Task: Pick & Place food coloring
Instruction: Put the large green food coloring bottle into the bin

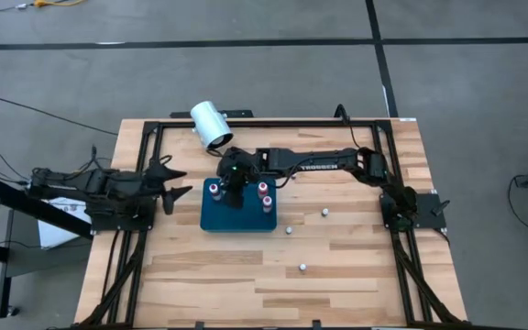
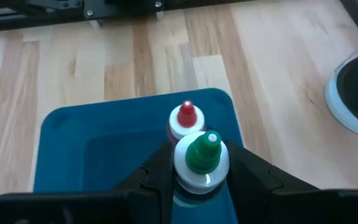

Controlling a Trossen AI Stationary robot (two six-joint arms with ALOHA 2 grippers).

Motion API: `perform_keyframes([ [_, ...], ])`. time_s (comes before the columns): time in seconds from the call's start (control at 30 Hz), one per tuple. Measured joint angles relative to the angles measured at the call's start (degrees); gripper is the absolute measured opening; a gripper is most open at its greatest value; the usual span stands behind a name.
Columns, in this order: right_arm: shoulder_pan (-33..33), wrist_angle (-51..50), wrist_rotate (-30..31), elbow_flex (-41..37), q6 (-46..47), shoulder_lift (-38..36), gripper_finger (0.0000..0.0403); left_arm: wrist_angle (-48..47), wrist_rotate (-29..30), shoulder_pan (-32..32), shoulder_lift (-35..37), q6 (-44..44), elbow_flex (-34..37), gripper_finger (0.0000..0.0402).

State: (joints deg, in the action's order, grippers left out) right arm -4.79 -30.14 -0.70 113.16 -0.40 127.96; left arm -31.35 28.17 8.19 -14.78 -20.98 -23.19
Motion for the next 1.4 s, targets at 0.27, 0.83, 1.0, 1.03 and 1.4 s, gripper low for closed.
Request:
perform_keyframes([
  [0.27,-0.23,0.18,1.19,0.0,0.01,-0.02,0.0107,4.63,-5.79,0.0,14.76,4.41,4.69,0.025],
  [0.83,0.28,1.31,5.22,0.0,2.43,2.71,0.0107,6.87,-6.98,0.0,12.58,3.73,6.5,0.025],
  [1.0,0.35,0.68,6.84,-1.48,2.6,2.64,0.0107,6.78,-7.0,0.0,12.59,4.27,6.5,0.025],
  [1.03,0.53,0.97,7.23,-2.44,3.02,2.65,0.0107,6.81,-7.0,0.0,12.59,4.5,6.5,0.025],
  [1.4,1.24,5.38,8.45,-5.33,5.07,2.67,0.0108,6.73,-6.93,0.0,12.59,5.32,6.5,0.025],
])
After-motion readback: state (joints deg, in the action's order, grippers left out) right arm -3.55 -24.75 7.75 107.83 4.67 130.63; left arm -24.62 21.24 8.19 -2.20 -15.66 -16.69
